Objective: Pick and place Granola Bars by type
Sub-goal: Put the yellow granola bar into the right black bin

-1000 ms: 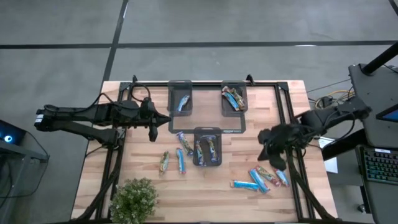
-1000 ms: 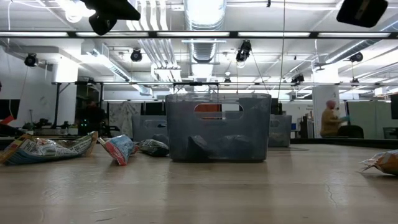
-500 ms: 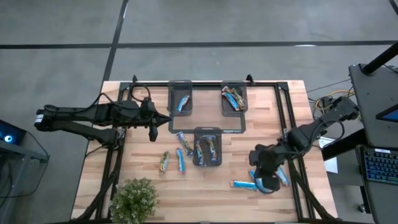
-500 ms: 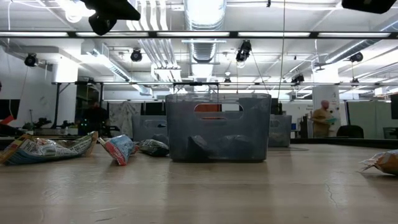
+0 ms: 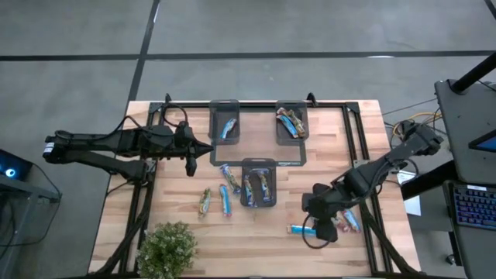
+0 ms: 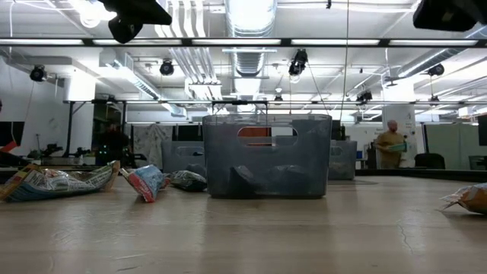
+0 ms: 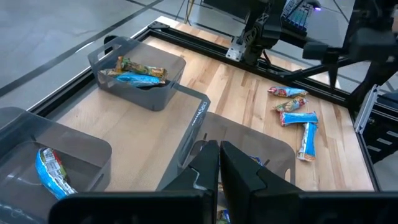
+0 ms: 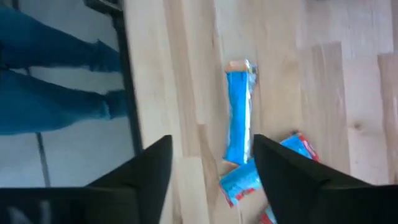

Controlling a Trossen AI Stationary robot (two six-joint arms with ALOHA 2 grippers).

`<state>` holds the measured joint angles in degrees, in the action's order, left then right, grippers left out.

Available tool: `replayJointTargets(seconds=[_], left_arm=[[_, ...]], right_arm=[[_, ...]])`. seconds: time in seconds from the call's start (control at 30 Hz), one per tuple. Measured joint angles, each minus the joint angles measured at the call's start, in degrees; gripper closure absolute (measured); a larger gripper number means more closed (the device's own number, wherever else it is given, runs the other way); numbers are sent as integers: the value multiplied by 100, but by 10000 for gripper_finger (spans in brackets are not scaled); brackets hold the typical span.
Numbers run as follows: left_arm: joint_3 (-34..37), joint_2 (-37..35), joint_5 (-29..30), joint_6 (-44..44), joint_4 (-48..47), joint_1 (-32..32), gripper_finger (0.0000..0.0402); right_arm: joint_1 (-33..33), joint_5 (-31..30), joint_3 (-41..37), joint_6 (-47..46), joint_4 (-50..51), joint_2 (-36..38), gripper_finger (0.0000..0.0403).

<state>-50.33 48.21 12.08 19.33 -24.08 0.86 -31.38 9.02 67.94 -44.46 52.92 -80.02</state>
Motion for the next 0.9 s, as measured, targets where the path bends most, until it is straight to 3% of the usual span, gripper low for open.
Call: replayJointTargets(seconds=[0.17,0.33,0.9], left_arm=[[0,0,0,20,-2,0,402],[0,-1,0,31,0,0,402],[0,-1,0,0,-1,0,402]], right_arm=[[-16,2,2,96,86,-200,130],[-39,0,-11,250,89,-413,106],[-37,2,20,250,40,-1828,103]])
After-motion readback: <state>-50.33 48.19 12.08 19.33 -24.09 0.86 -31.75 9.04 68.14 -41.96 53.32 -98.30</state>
